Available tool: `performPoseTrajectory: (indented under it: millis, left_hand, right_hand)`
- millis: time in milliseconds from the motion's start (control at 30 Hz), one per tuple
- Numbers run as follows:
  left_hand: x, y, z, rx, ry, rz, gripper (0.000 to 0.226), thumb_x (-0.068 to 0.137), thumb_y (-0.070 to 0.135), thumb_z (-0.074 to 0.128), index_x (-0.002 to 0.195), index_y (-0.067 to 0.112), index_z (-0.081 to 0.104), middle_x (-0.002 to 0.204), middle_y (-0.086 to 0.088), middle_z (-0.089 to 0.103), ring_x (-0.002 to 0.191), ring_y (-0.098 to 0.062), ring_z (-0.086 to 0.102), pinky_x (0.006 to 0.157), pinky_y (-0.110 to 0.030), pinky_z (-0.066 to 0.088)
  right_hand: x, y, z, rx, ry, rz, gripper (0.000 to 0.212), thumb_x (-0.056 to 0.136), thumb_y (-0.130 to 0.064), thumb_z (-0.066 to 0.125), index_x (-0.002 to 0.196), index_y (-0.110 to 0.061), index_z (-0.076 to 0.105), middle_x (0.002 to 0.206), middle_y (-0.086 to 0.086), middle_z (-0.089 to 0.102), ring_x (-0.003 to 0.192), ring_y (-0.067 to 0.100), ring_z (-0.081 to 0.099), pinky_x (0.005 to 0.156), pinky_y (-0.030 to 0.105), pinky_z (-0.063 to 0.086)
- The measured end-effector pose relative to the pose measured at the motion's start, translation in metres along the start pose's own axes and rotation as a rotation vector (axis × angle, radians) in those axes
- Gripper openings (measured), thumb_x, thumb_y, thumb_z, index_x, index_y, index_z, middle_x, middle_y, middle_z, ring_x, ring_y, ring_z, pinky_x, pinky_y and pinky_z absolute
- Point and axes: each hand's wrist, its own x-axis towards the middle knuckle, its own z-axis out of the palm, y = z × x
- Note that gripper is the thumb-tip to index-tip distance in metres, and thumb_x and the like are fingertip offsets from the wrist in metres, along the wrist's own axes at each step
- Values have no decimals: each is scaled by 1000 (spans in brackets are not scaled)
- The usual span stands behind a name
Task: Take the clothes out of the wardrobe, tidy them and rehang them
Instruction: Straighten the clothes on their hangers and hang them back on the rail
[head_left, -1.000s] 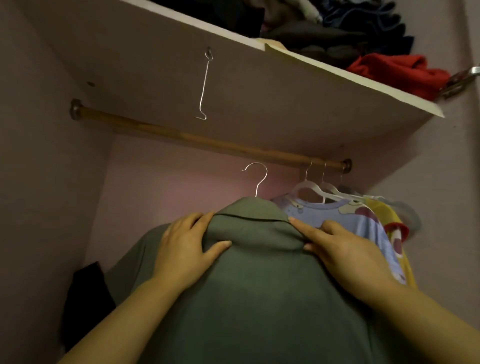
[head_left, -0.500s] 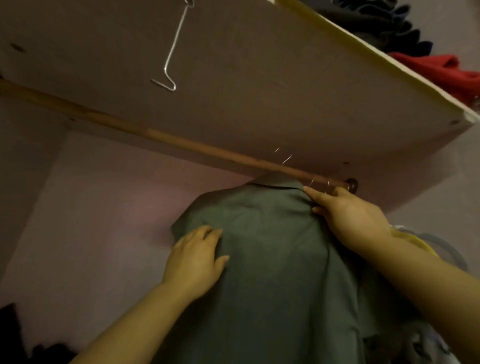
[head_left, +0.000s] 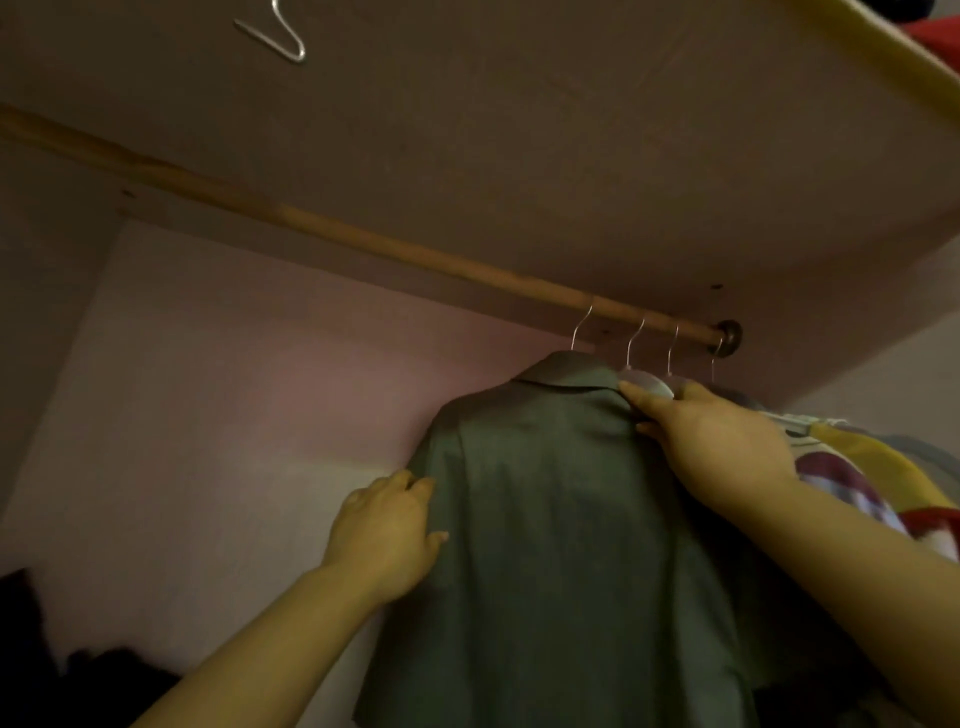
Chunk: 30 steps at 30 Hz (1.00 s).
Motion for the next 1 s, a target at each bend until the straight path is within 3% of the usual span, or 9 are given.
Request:
performPoseTrajectory:
  millis: [133,233,300,433,533,667,767,867,1000]
  left_hand:
    - [-18,-6,5,-28,-56,-12,57,91,47,48,140,23,35,133,-1,46,117,-20,46,97,-31,39]
    - [-34,-10,6,-32,-89,-22,56,90,46,49,139,22,36,131,-3,47,116,-23,46,96,-33,39]
    - [-46,-11,8,-31,-110,-27,54,89,46,49,136,21,40,129,-4,47,115,-24,47,95,-33,39]
    - [-77,-14,19,-25,-179,-36,54,89,45,50,135,19,40,130,-6,46,117,-24,46,95,-34,38]
    - [-109,-14,28,-21,-246,-54,54,90,45,50,136,19,40,131,-6,47,117,-24,46,94,-34,38]
    - [-165,-9,29,-30,-319,-77,54,90,44,51,135,17,41,130,-7,48,116,-25,47,94,-35,40]
    - [-216,1,21,-22,-359,-112,55,90,43,51,136,17,40,132,-7,47,117,-26,47,93,-36,41]
    - [-274,23,8,-11,-419,-141,55,90,45,52,136,18,40,131,-7,47,115,-25,48,91,-36,42]
    - [-360,67,-12,-34,-535,-201,56,91,46,49,140,21,36,134,-4,45,118,-22,46,94,-34,41]
  right_hand:
    - [-3,-15,-10,-34,9,27,48,98,-41,36,144,-40,24,118,5,49,102,25,56,63,29,41]
    - [-22,-28,-15,-119,-26,17,51,96,-43,39,145,-34,27,128,8,45,118,28,45,88,36,41]
    - [-43,-36,-16,-137,-39,-11,50,95,-46,40,143,-36,31,143,10,35,131,30,31,106,43,28]
    - [-97,-56,-15,-55,-79,-51,44,93,-48,35,135,-38,44,147,6,35,139,29,21,115,48,9]
    - [-142,-74,-12,18,-187,-58,45,89,-43,52,133,-31,51,135,8,48,130,31,37,112,49,18]
    - [-208,-91,-12,140,-245,-83,48,70,-29,80,114,-16,68,107,17,65,102,38,60,93,52,44]
    - [-261,-101,-24,228,-356,-113,50,79,-35,71,125,-20,60,117,11,61,111,35,55,98,45,39]
    - [-321,-106,-45,276,-498,-136,51,92,-43,46,141,-34,35,135,-3,44,125,22,41,102,30,27]
    - [-411,-94,-80,378,-655,-139,46,96,-37,36,141,-36,29,137,-7,40,125,16,38,101,27,27]
